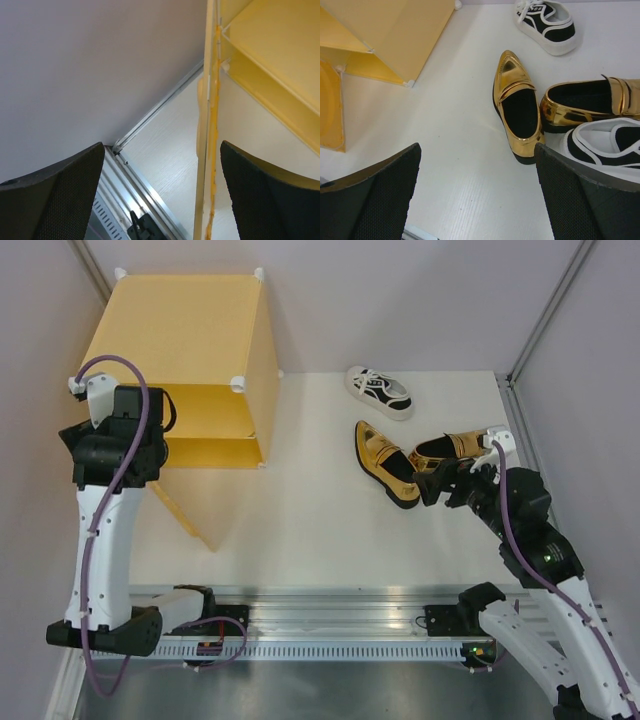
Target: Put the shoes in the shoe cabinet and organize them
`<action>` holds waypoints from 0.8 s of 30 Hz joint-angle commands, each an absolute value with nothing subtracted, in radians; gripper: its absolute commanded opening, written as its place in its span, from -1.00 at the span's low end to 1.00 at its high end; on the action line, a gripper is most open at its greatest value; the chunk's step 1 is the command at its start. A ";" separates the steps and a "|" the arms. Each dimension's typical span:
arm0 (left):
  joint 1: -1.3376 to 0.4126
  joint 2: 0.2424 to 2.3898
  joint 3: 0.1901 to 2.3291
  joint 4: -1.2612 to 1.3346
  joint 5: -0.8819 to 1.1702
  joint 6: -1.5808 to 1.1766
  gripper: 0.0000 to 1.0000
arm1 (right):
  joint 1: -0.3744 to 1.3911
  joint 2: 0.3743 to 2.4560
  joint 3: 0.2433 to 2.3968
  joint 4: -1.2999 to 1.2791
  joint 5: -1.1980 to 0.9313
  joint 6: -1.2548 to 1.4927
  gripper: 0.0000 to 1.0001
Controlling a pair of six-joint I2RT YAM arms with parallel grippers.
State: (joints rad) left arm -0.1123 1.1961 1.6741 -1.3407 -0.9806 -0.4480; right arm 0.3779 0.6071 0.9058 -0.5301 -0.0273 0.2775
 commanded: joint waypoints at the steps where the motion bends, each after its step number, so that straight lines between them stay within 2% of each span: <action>1: -0.104 1.119 1.767 -1.342 -0.771 -0.377 1.00 | 0.383 0.649 0.916 -0.453 -0.127 0.302 0.96; 8: -0.104 1.017 1.828 -1.183 -0.295 -0.397 0.99 | 0.388 0.851 0.916 -0.252 -0.275 0.341 0.96; 10: -0.104 1.023 1.813 -1.135 -0.093 -0.408 1.00 | 0.408 0.893 0.940 -0.238 -0.275 0.331 0.96; 14: -0.117 1.054 1.720 -1.014 0.156 -0.449 0.99 | 0.442 0.933 0.951 -0.190 -0.256 0.341 0.96; 18: -0.240 1.150 1.660 -0.911 0.126 -0.471 0.92 | 0.477 0.966 0.933 -0.146 -0.250 0.350 0.96; 20: -0.369 1.210 1.678 -0.876 0.010 -0.459 0.92 | 0.497 1.006 0.933 -0.121 -0.245 0.351 0.96; 24: -0.457 1.350 1.726 -0.812 -0.138 -0.445 0.88 | 0.606 1.069 0.911 -0.034 -0.201 0.347 0.96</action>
State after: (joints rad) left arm -0.4122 1.3106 1.6836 -0.9115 -0.0433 -0.4381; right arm 0.5415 1.0328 0.9058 -0.1528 -0.2222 0.3416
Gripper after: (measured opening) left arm 0.947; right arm 0.979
